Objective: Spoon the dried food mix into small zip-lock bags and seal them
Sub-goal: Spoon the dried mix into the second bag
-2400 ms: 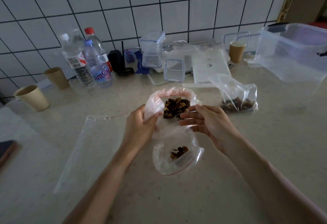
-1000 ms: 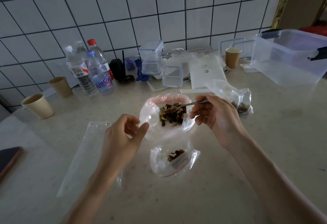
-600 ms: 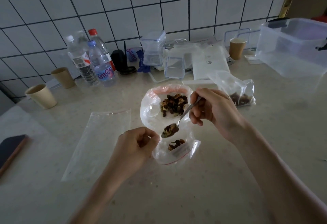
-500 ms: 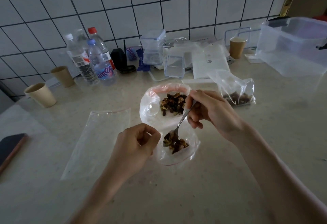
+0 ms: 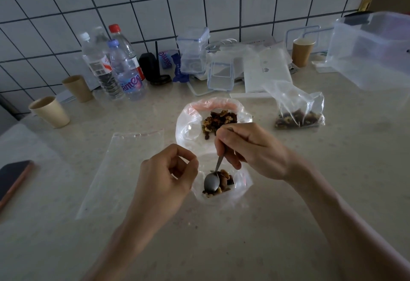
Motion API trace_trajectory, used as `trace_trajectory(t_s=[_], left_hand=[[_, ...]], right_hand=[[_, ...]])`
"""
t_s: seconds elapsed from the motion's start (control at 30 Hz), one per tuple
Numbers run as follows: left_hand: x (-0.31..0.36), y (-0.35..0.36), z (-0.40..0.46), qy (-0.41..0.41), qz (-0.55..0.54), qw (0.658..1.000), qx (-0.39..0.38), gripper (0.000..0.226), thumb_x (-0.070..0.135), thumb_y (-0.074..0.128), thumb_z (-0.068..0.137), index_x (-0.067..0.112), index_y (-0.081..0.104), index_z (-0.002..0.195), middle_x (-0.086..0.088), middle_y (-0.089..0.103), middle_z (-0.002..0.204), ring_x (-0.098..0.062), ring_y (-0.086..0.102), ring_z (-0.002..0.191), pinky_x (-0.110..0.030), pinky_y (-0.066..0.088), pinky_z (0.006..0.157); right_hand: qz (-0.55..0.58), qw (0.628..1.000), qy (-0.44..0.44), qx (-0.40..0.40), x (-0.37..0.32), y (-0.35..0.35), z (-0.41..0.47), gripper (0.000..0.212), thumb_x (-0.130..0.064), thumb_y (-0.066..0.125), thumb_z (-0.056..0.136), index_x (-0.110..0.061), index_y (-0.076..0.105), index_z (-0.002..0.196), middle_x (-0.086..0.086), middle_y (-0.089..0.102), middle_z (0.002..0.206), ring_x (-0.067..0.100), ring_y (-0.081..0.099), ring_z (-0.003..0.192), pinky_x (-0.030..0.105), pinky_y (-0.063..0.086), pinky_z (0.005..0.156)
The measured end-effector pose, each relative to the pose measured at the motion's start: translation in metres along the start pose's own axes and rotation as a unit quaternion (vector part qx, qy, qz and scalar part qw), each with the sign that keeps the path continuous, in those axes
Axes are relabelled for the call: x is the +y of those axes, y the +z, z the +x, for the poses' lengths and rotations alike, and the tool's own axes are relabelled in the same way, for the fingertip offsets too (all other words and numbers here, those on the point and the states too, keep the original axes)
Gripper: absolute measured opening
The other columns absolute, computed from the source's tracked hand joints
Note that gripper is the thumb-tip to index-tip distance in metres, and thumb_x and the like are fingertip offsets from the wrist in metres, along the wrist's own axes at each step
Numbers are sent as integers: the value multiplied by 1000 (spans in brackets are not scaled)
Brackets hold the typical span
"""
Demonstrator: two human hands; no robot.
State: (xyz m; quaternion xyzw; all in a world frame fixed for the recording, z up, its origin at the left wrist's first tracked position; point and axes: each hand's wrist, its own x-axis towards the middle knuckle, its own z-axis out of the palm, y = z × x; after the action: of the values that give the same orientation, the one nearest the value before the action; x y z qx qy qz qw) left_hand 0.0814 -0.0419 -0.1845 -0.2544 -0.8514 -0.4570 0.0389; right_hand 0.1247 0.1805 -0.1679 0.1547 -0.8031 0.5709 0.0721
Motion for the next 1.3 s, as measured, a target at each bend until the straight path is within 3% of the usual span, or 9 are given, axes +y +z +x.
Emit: trace_trajectory(t_s=[0.1, 0.23, 0.43, 0.57, 0.7, 0.8, 0.97, 1.2, 1.3], left_hand=[[-2, 0, 1, 8, 20, 1000, 3, 12, 22, 74, 92, 30, 69, 86, 10, 68, 58, -10, 67, 55, -14, 48, 58], [-5, -1, 3, 5, 27, 1000, -3, 11, 21, 76, 91, 30, 70, 87, 9, 65, 56, -9, 62, 53, -10, 45, 58], [-7, -5, 7, -14, -55, 998, -23, 13, 41, 78, 87, 31, 72, 85, 8, 54, 53, -5, 50, 47, -11, 41, 53], [-13, -6, 25, -46, -79, 996, -2, 19, 50, 72, 92, 32, 71, 84, 9, 50, 51, -7, 47, 48, -19, 41, 52], [-25, -1, 50, -63, -21, 996, 53, 22, 50, 70, 92, 28, 66, 90, 9, 60, 64, -4, 53, 54, -24, 43, 58], [-33, 8, 66, -71, 52, 991, 99, 44, 60, 68, 88, 22, 57, 108, 7, 61, 91, -5, 59, 74, -22, 41, 62], [-39, 22, 91, -93, 81, 992, 22, 75, 75, 66, 81, 24, 52, 134, 8, 56, 121, -11, 62, 96, -34, 52, 81], [-33, 35, 123, -130, -57, 989, -33, 22, 52, 72, 89, 35, 67, 102, 10, 74, 93, -9, 72, 85, -25, 54, 64], [-34, 39, 128, -140, -103, 984, -42, 14, 47, 65, 90, 36, 72, 96, 8, 77, 87, -13, 74, 87, -36, 61, 77]], right_hand=[[25, 999, -12, 22, -3, -1, 1, 43, -19, 35, 112, 4, 60, 87, 1, 55, 61, 8, 48, 52, 13, 38, 54], [111, 986, -12, 127, -4, -7, 3, 43, -20, 35, 113, -1, 58, 83, 5, 50, 55, 26, 46, 47, 17, 37, 45], [256, 918, 100, 285, 5, -20, 5, 40, -31, 45, 109, -12, 59, 77, 3, 45, 54, 21, 44, 46, 26, 32, 42], [255, 885, 171, 350, 14, -23, 8, 37, -30, 47, 108, -10, 62, 81, 3, 52, 56, 21, 49, 48, 27, 35, 41], [200, 891, 200, 355, 19, -19, 9, 36, -27, 43, 110, -8, 64, 88, 4, 59, 58, 20, 56, 52, 28, 38, 41], [181, 902, 218, 324, 19, -15, 10, 36, -27, 43, 110, -5, 66, 94, 9, 67, 66, 20, 61, 56, 28, 40, 43], [156, 915, 258, 268, 21, -10, 11, 37, -30, 47, 110, -1, 69, 105, 12, 80, 86, 23, 75, 69, 28, 51, 47], [211, 909, 254, 253, 28, -9, 12, 30, -25, 48, 110, -2, 66, 117, 11, 80, 98, 31, 78, 86, 34, 60, 57], [215, 906, 250, 266, 31, -7, 13, 28, -19, 45, 111, -2, 65, 120, 10, 80, 98, 31, 78, 83, 32, 59, 56]])
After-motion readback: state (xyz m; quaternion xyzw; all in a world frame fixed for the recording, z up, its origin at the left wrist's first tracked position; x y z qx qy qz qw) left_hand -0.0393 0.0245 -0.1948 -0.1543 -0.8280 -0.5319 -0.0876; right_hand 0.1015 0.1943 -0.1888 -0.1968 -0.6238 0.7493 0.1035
